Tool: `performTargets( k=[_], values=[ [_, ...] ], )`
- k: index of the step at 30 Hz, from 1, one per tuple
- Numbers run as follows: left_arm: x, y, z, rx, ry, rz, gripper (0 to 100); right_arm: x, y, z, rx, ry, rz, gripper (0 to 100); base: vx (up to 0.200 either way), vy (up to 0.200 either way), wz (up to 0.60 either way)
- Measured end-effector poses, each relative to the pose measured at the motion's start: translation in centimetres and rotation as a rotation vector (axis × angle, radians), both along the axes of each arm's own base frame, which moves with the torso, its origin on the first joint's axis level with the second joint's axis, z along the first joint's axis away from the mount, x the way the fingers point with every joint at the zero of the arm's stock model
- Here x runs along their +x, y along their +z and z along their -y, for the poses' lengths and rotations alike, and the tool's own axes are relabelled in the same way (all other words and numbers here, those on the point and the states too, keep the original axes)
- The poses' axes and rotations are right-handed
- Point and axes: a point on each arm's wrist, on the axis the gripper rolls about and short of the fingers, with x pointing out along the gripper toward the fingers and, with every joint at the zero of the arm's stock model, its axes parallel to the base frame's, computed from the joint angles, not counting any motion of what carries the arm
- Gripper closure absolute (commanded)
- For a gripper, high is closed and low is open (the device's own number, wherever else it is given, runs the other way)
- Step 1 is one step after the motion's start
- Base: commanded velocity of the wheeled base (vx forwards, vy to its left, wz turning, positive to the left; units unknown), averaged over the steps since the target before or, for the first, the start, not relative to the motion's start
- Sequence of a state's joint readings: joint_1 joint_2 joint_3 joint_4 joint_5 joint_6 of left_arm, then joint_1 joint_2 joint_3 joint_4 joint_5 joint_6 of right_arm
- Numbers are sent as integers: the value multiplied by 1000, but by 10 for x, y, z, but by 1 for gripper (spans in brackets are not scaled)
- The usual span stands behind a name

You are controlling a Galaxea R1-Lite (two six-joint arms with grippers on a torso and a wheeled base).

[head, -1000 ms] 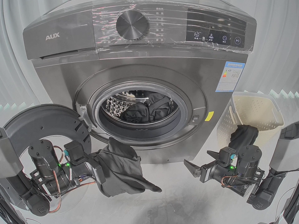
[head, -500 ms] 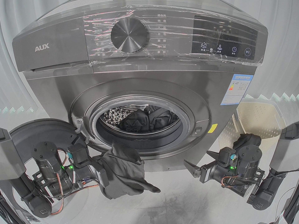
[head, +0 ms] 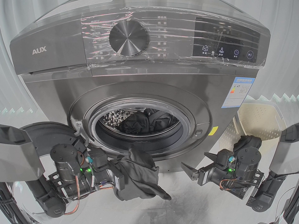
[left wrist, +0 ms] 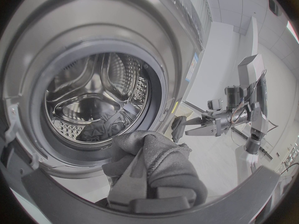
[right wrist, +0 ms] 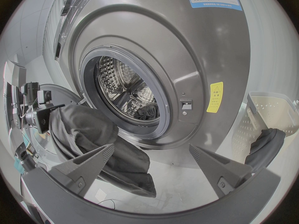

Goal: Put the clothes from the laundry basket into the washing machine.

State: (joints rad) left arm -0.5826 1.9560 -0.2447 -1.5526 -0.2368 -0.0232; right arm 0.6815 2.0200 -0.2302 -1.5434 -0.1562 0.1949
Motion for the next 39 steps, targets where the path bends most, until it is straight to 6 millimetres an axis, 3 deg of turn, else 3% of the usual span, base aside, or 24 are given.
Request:
performTargets(
  k=[6, 15, 20, 27, 39],
  values=[
    [29, -9, 22, -11, -3, 32, 100, 0, 1, -1, 4, 4, 5, 0, 0, 0, 0],
    [90, -11, 61, -127, 73, 113, 100, -2, 7, -2, 18, 13, 21, 0, 0, 0, 0],
    [118, -16, 73, -141, 151, 123, 100, -2, 9, -3, 23, 13, 28, 0, 0, 0, 0],
    [154, -16, 75, -123, 255, 107, 100, -2, 9, -3, 26, 14, 31, 0, 0, 0, 0],
    [198, -24, 68, -107, 325, 96, 100, -5, 9, -5, 24, 25, 28, 0, 0, 0, 0]
  ],
)
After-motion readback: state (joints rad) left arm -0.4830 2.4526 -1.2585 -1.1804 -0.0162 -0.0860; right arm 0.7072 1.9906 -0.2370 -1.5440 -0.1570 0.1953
